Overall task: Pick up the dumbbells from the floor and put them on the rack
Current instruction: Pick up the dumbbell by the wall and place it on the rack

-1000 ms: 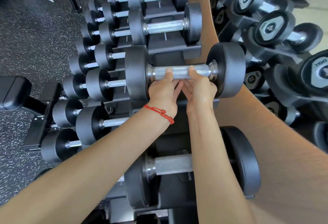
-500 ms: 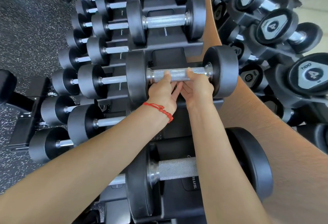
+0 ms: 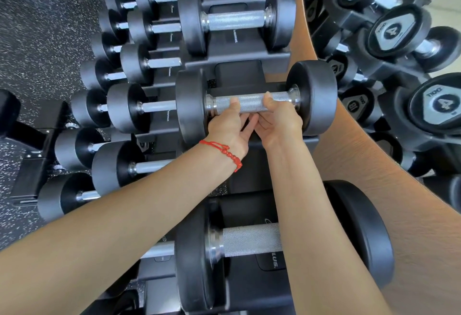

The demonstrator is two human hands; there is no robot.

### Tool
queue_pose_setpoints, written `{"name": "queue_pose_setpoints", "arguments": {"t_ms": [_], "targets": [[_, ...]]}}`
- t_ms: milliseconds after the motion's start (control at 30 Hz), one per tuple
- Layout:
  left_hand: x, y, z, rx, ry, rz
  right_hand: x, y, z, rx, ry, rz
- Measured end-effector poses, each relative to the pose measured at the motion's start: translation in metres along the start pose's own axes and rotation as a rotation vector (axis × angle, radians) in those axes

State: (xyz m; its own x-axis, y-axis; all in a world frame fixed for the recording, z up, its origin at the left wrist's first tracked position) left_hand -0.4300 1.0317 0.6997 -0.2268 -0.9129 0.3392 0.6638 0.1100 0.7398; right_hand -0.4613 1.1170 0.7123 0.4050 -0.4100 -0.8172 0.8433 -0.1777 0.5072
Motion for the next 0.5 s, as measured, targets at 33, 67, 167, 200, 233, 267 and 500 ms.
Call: {"name": "queue_pose_setpoints", "arguments": {"t_ms": [33,67,167,200,233,267,500], "targets": [[-0.0001,0.0001,0.0003,0.0,0.0,0.0,0.0002,-0.0003,0.0002,0.004,-0.011,0.0],[-0.0002,0.0002,0.0003,-0.001,0.0,-0.001,0.0003,-0.0003,-0.0002,0.01,-0.021,0.0],[-0.0015,0.0021,0.001,-0.012,-0.006,-0.007,0.0006,0.0004,-0.0016,0.022,-0.031,0.001],[-0.0016,0.0026,0.0005,-0.015,-0.008,-0.006,0.0008,0.001,-0.0018,0.022,-0.034,0.001],[-0.0014,0.0025,0.0002,-0.014,-0.009,-0.004,0.0011,0.0015,-0.002,0.02,-0.035,0.002],[-0.0012,0.0025,-0.0002,-0.011,-0.009,-0.004,0.001,0.0018,-0.0024,0.017,-0.033,0.002],[0.0007,0.0033,-0.001,-0.012,-0.033,-0.018,0.0008,0.0007,-0.0033,-0.006,0.005,0.005]]}}
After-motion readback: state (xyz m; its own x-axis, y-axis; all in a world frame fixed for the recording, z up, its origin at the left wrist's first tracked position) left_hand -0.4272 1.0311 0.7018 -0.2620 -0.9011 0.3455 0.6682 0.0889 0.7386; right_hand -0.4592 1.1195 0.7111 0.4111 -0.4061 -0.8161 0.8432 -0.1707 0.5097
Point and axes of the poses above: each hand's wrist, its own y-axis away from the middle knuckle, its own z-axis out of the palm, x = y × z, the point moved 7 cm from there along -y, towards the middle knuckle, and after that the axes turned 7 degrees about -z, right-handed, at the moved point
